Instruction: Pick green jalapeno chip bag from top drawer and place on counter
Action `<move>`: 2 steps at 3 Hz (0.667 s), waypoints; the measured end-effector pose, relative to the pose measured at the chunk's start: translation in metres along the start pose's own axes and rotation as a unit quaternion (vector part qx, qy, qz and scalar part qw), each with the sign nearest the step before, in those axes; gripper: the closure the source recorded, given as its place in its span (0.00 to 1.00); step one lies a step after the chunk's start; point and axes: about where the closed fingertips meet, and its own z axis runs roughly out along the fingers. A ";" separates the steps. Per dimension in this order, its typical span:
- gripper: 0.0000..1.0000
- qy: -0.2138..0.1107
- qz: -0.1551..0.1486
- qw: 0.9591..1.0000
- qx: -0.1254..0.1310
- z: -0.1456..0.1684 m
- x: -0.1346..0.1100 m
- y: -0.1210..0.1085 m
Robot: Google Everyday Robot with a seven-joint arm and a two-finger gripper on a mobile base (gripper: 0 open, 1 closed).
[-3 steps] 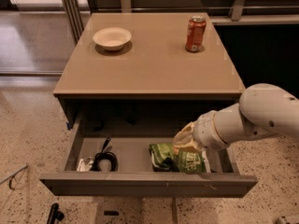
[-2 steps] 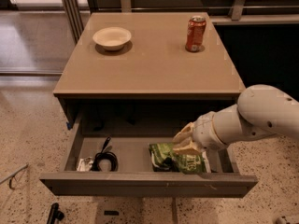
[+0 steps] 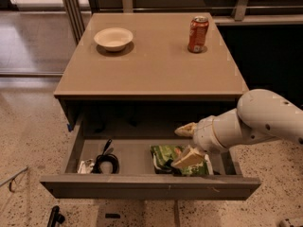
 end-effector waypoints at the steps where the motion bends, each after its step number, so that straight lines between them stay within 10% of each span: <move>1: 0.42 -0.004 0.004 1.000 -0.005 0.011 0.004 -0.004; 2: 0.43 -0.008 0.005 1.000 -0.013 0.022 0.007 -0.008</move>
Offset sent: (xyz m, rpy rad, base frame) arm 0.0206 0.0100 -0.0322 0.0299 0.0365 0.0126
